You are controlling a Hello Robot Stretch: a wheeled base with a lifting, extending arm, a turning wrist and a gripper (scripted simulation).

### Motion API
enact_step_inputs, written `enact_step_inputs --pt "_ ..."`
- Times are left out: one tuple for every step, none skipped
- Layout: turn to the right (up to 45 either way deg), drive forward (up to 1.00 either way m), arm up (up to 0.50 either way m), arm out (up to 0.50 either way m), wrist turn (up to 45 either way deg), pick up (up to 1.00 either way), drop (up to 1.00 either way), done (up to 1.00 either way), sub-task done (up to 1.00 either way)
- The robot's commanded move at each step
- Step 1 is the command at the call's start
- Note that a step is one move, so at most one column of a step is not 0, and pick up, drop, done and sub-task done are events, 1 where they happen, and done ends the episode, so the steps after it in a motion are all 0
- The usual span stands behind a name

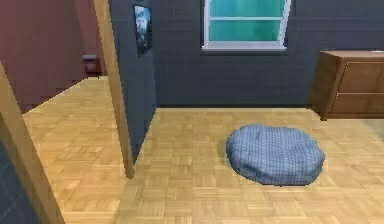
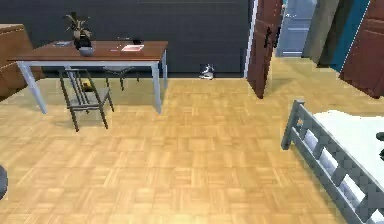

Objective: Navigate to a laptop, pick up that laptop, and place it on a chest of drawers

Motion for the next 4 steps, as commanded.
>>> enact_step_inputs --pt "45.0 0.0 0.0 0.0 0.0 0.0 0.0 0.0 0.0" --pt "45.0 0.0 0.0 0.0 0.0 0.0 0.0 0.0 0.0" --pt "45.0 0.0 0.0 0.0 0.0 0.0 0.0 0.0 0.0" --pt "33.0 0.0 0.0 0.0 0.0 0.0 0.0 0.0 0.0"
